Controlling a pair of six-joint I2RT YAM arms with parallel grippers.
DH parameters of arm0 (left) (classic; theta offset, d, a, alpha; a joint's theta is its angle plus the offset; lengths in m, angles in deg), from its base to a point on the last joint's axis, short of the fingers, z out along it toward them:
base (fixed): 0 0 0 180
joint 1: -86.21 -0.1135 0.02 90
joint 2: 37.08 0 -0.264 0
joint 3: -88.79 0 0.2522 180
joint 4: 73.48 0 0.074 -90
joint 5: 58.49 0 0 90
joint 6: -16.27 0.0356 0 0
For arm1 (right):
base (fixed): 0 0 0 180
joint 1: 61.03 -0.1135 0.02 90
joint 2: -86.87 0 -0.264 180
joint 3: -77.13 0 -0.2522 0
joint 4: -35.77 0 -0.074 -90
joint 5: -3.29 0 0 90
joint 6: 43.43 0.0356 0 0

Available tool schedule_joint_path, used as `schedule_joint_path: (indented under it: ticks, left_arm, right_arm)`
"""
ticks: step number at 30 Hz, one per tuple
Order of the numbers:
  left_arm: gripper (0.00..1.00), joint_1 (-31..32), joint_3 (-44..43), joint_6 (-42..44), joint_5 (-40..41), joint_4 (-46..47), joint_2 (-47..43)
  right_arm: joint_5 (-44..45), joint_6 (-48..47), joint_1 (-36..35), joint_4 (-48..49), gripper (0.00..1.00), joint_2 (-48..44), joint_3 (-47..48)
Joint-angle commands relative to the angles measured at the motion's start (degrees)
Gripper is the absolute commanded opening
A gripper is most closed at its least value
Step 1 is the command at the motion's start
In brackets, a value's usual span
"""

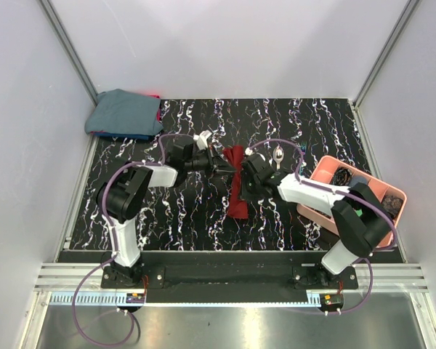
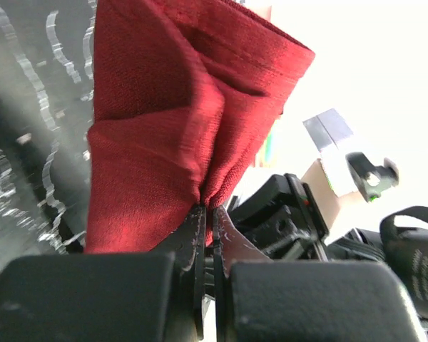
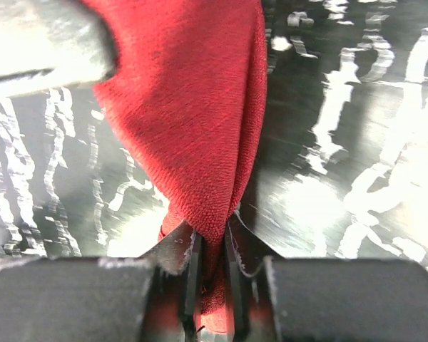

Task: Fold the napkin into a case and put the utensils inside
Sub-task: Pass from the left arm to the right, then place the smaller rectangle-folded napkin at the center of the board.

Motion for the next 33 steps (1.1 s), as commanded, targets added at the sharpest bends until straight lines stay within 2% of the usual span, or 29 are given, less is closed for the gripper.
schedule_joint_path:
  ticks: [1, 3, 5, 8, 10, 12, 15, 18, 20, 22, 27, 28, 33]
  left_arm:
    - [0.00, 1.61, -3.33, -4.55, 2.63, 8.40, 1.67]
    - [0.06, 2.40, -4.56, -4.72, 3.94, 7.00, 2.11]
    - [0.25, 2.75, -5.26, -4.46, 4.65, 5.25, 2.11]
    - [0.44, 2.50, -5.62, -1.22, 7.37, -1.15, -0.07]
    - [0.48, 1.97, -5.45, 3.61, 10.53, -9.21, -1.92]
    - [0.72, 0.04, -3.61, 6.51, 15.00, -15.56, -5.61]
    - [0.76, -4.26, -0.10, 12.12, 19.49, -24.00, -12.37]
    - [0.79, -9.44, 0.53, 18.02, 24.93, -36.30, -19.76]
    - [0.79, -14.26, 1.14, 19.53, 27.15, -43.96, -25.01]
    - [0.79, -17.62, 2.02, 20.24, 30.75, -50.53, -28.72]
    - [0.80, -26.76, 2.03, 22.96, 37.95, -59.53, -38.66]
    - [0.80, -27.56, 1.77, 23.40, 39.10, -61.89, -40.41]
    - [0.80, -27.92, 1.93, 26.39, 45.16, -64.37, -46.48]
  right_arm:
    - [8.33, -6.56, -0.32, -11.62, 0.09, -4.50, 5.11]
    - [10.09, -8.57, -0.23, -15.40, 0.09, -4.77, 6.86]
    - [11.41, -9.90, -0.32, -20.39, 0.08, -3.29, 8.97]
    - [12.82, -12.19, -0.32, -24.80, 0.08, -0.21, 12.49]
    - [13.00, -13.25, -0.32, -26.83, 0.07, 2.68, 15.03]
    - [14.05, -13.60, -0.84, -29.12, 0.07, 4.62, 17.58]
    - [16.24, -13.42, -2.68, -32.63, 0.07, 8.66, 21.87]
    - [19.32, -13.34, -5.14, -38.16, 0.07, 14.11, 28.45]
    - [22.56, -12.64, -6.64, -42.28, 0.07, 18.59, 31.81]
    - [23.98, -11.67, -9.00, -44.49, 0.11, 22.36, 36.21]
    - [23.90, -7.98, -12.61, -49.24, 0.17, 30.27, 45.34]
    - [23.98, -7.45, -14.10, -50.12, 0.22, 31.60, 47.02]
    - [26.00, -2.89, -18.42, -57.15, 0.26, 40.11, 59.74]
